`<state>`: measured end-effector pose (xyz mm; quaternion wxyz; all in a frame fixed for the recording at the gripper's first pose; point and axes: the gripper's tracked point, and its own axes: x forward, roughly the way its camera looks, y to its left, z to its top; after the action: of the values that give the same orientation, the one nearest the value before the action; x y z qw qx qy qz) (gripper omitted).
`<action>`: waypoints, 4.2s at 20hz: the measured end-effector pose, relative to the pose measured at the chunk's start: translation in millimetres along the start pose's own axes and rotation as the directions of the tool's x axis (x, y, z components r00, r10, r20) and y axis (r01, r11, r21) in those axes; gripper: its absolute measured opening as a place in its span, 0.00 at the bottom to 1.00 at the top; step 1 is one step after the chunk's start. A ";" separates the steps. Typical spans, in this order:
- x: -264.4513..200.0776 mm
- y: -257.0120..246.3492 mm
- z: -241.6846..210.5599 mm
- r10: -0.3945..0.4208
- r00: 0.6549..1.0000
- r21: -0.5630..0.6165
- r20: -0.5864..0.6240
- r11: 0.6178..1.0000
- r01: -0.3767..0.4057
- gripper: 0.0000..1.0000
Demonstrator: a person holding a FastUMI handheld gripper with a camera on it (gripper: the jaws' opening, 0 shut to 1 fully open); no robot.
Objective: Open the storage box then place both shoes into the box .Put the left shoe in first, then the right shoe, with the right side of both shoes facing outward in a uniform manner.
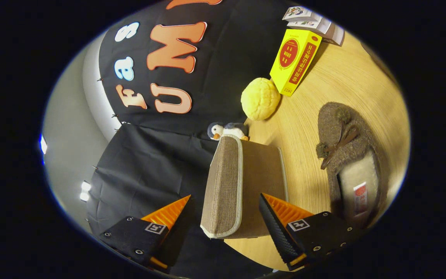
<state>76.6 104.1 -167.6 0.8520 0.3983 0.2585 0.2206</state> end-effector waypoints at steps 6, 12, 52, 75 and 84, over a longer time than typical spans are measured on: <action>24.4 -6.1 -21.3 0.032 0.999 0.087 -0.040 0.996 -0.029 0.98; 41.4 -2.6 -29.1 0.104 0.994 0.172 -0.045 0.981 -0.095 0.98; 51.2 166.9 -8.9 0.121 0.988 -0.057 0.099 0.992 -0.116 0.00; 263.2 267.1 -161.5 0.012 0.995 -0.277 -0.099 0.960 -0.039 0.44; 195.6 204.3 -94.9 -0.147 0.984 -0.379 0.096 0.909 0.173 0.98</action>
<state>133.8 391.1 -109.5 0.9368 0.2073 0.2139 0.1833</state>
